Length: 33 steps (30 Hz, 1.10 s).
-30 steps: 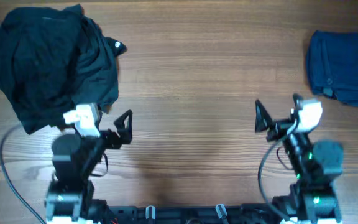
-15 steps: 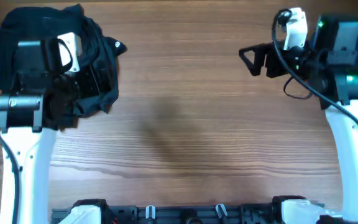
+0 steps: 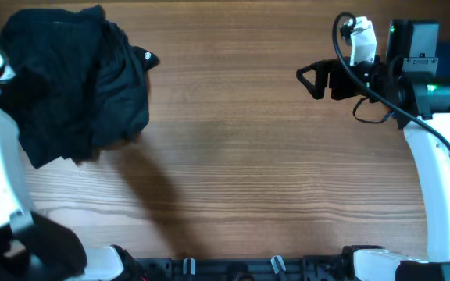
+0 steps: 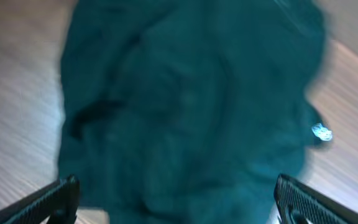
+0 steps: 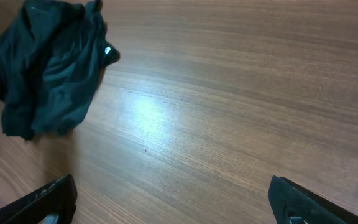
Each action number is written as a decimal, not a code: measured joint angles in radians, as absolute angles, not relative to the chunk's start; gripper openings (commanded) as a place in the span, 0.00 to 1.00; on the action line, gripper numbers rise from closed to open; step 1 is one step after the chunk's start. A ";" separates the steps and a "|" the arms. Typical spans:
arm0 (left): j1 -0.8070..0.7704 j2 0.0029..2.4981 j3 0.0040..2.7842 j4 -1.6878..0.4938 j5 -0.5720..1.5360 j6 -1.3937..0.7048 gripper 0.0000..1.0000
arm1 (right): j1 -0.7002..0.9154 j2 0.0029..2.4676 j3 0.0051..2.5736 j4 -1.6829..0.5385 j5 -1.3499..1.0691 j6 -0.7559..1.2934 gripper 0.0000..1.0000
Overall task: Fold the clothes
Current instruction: 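Reach the left gripper into the black clothing pile and grasp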
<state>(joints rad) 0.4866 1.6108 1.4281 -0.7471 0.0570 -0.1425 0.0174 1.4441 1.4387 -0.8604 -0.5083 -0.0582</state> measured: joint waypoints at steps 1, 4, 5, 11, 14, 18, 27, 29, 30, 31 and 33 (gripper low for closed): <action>0.503 1.631 1.428 -0.717 0.057 -0.142 1.00 | 0.017 1.444 1.439 -0.861 -0.508 -0.059 0.99; 0.535 1.715 1.428 -0.573 0.072 -0.139 1.00 | 0.017 1.444 1.439 -0.868 -0.509 -0.071 0.99; 0.536 1.740 1.428 -0.531 0.073 -0.136 1.00 | 0.017 1.444 1.439 -0.876 -0.509 -0.078 0.99; 0.535 1.949 1.431 -0.220 0.076 -0.108 1.00 | 0.017 1.444 1.439 -0.923 -0.508 -0.096 0.97; 0.535 2.064 1.431 -0.124 0.076 -0.098 0.82 | 0.017 1.444 1.439 -0.931 -0.508 -0.107 0.95; 0.535 2.131 1.442 -0.070 0.103 -0.092 0.04 | 0.017 1.444 1.439 -0.928 -0.508 -0.110 0.92; 0.528 2.071 1.439 -0.099 0.118 -0.137 0.04 | 0.017 1.444 1.439 -0.882 -0.508 -0.106 0.89; 0.509 1.955 1.429 -0.127 0.118 -0.150 0.04 | 0.017 1.444 1.439 -0.879 -0.508 -0.106 0.89; 0.499 1.914 1.429 -0.128 0.121 -0.153 0.04 | 0.017 1.444 1.439 -0.878 -0.508 -0.106 0.89; 0.481 1.851 1.429 -0.142 0.120 -0.155 0.04 | 0.017 1.444 1.439 -0.876 -0.508 -0.106 0.90; 0.422 1.701 1.429 -0.155 0.121 -0.159 0.04 | 0.017 1.444 1.439 -0.869 -0.508 -0.106 0.90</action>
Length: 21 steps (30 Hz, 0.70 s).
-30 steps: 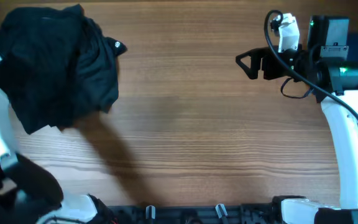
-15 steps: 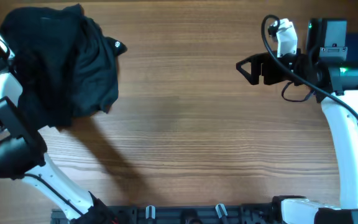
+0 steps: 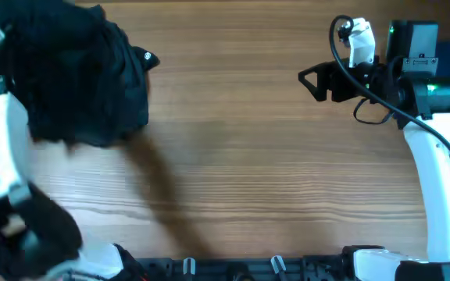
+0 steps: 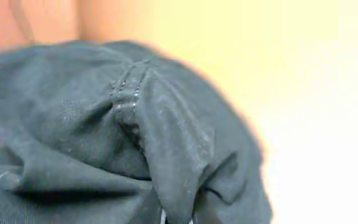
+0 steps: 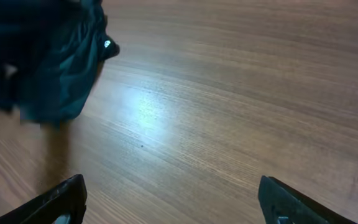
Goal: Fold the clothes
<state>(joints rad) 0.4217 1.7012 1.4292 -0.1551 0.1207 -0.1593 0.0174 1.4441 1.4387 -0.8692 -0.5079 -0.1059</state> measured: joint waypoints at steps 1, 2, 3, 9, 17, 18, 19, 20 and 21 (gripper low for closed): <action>0.391 1.637 1.429 -0.160 0.124 -0.159 0.04 | 0.017 1.444 1.439 -0.865 -0.508 -0.106 0.90; 0.357 1.577 1.430 -0.172 0.125 -0.160 0.04 | 0.017 1.444 1.439 -0.862 -0.508 -0.106 0.90; 0.322 1.523 1.430 -0.184 0.127 -0.160 0.04 | 0.017 1.444 1.439 -0.857 -0.508 -0.106 0.90; 0.024 1.410 1.435 -0.338 0.130 -0.163 0.04 | 0.017 1.444 1.439 -0.844 -0.508 -0.083 0.88; -0.177 1.440 1.432 -0.390 0.126 -0.263 0.04 | 0.017 1.481 1.439 -0.840 -0.498 0.118 0.82; -0.179 1.440 1.432 -0.390 0.125 -0.288 0.04 | 0.017 1.501 1.439 -0.834 -0.509 0.149 0.81; -0.179 1.440 1.432 -0.390 0.124 -0.315 0.04 | 0.017 1.533 1.439 -0.813 -0.537 0.188 0.80; -0.180 1.440 1.432 -0.389 0.124 -0.344 0.04 | 0.017 1.568 1.439 -0.785 -0.572 0.218 0.79; -0.182 1.440 1.432 -0.386 0.125 -0.364 0.04 | 0.017 1.599 1.439 -0.743 -0.610 0.243 0.79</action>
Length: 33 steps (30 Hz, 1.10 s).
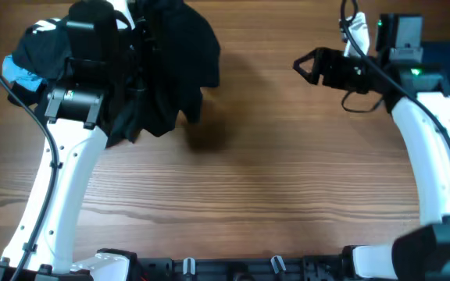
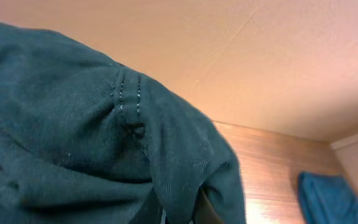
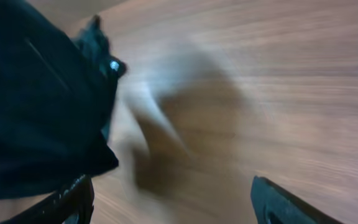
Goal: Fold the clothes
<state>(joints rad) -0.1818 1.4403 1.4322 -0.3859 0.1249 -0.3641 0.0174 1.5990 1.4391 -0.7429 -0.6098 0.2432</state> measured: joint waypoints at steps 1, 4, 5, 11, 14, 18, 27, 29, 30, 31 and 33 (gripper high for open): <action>-0.185 1.440 1.432 -0.378 0.130 -0.379 0.04 | 0.019 1.636 1.439 -0.694 -0.653 0.270 0.79; -0.204 1.440 1.432 -0.345 0.154 -0.419 0.04 | 0.033 1.738 1.438 -0.540 -0.779 0.366 0.79; -0.211 1.440 1.431 -0.339 0.161 -0.431 0.04 | 0.040 1.771 1.437 -0.457 -0.826 0.404 0.80; -0.248 1.440 1.431 -0.318 0.185 -0.480 0.04 | 0.117 1.961 1.436 0.005 -1.030 0.745 0.82; -0.250 1.439 1.431 -0.313 0.192 -0.508 0.04 | 0.160 2.029 1.435 0.204 -1.056 0.923 0.80; -0.260 1.428 1.431 -0.299 0.200 -0.515 0.04 | 0.227 2.082 1.436 0.323 -1.070 1.058 0.45; -0.264 1.408 1.431 -0.365 0.148 -0.516 0.18 | 0.235 2.094 1.436 0.493 -1.128 1.126 0.04; -0.264 1.408 1.431 -0.410 0.105 -0.519 0.35 | 0.191 2.094 1.445 0.564 -1.172 1.129 0.05; -0.264 1.407 1.431 -0.438 0.074 -0.524 0.39 | 0.159 2.094 1.460 0.580 -1.204 1.129 0.05; -0.264 1.407 1.431 -0.448 0.057 -0.525 0.43 | 0.137 2.094 1.473 0.589 -1.228 1.128 0.05; -0.264 1.406 1.431 -0.472 0.030 -0.500 0.48 | 0.093 2.094 1.510 0.596 -1.283 1.117 0.05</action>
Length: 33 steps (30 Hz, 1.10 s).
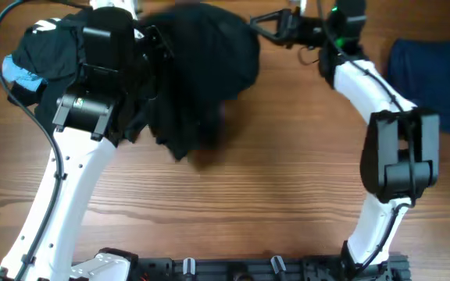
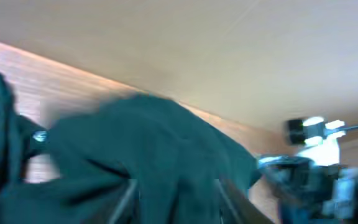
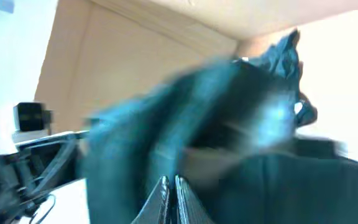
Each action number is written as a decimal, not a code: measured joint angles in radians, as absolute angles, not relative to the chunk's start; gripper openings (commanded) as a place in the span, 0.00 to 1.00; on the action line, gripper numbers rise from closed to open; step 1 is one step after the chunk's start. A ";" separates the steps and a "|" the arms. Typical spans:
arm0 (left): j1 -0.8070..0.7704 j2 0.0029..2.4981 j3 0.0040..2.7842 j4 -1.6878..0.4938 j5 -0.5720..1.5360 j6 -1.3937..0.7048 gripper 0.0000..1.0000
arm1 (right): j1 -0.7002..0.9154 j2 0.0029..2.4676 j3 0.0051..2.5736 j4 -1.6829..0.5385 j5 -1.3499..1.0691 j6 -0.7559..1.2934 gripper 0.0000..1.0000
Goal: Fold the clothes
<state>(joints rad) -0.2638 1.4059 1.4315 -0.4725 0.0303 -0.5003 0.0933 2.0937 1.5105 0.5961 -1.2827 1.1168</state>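
Note:
A dark teal garment (image 1: 209,55) hangs in the air over the back of the table, and its lower part droops toward the wood. My left gripper (image 1: 153,47) is at its left side. In the blurred left wrist view my left gripper (image 2: 176,199) has a bunch of the cloth (image 2: 166,143) between its fingers. At the garment's upper right edge is my right gripper (image 1: 255,19). The right wrist view shows my right gripper (image 3: 170,190) with its tips pressed together, and the cloth (image 3: 303,186) lies around them.
A heap of other clothes (image 1: 45,43) with a light blue piece (image 1: 12,70) lies at the back left, under my left arm. A folded blue cloth (image 1: 436,74) sits at the right edge. Bare wooden table (image 1: 272,195) fills the front.
My right gripper was open, apart from the garment on its right. It is now shut at the garment's upper right edge. The garment is spread wider to the right.
The garment lay crumpled at the table's left with my left gripper open over it. Then my left gripper was shut on it. Later it hung raised at the back, and now it hangs between both grippers.

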 measured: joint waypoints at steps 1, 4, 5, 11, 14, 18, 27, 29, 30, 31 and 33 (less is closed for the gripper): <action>-0.264 1.406 1.431 -0.475 0.023 -0.481 0.47 | 0.075 2.094 1.532 0.601 -1.310 1.105 0.05; -0.264 1.400 1.431 -0.491 0.012 -0.453 0.46 | 0.034 2.094 1.591 0.604 -1.371 1.078 0.05; -0.264 1.400 1.432 -0.491 0.010 -0.448 0.44 | 0.021 2.094 1.605 0.607 -1.390 1.068 0.05; -0.264 1.398 1.432 -0.494 0.004 -0.423 0.43 | 0.005 2.094 1.629 0.262 -1.353 0.975 0.10; -0.264 1.398 1.432 -0.494 0.003 -0.420 0.44 | 0.007 2.095 1.633 -0.128 -1.152 0.849 0.20; -0.264 1.398 1.432 -0.495 -0.023 -0.419 0.45 | 0.015 2.095 1.629 -0.397 -0.779 0.682 0.50; -0.264 1.422 1.432 -0.494 -0.060 -0.419 0.48 | 0.089 2.095 1.617 -0.540 -0.393 0.522 0.54; -0.264 1.446 1.432 -0.496 -0.060 -0.419 0.48 | 0.116 2.098 1.609 -0.546 -0.364 0.518 0.54; -0.264 1.457 1.432 -0.498 -0.062 -0.419 0.49 | 0.130 2.106 1.609 -0.545 -0.353 0.517 0.54; -0.264 1.468 1.432 -0.501 -0.064 -0.419 0.49 | 0.139 2.116 1.609 -0.546 -0.345 0.517 0.53; -0.264 1.480 1.432 -0.511 -0.075 -0.416 0.50 | 0.154 2.143 1.608 -0.549 -0.322 0.518 0.53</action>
<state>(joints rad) -0.2638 1.4803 1.4319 -0.5110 -0.0746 -0.4160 0.1543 2.1429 1.6085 -0.5491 -0.3218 0.5179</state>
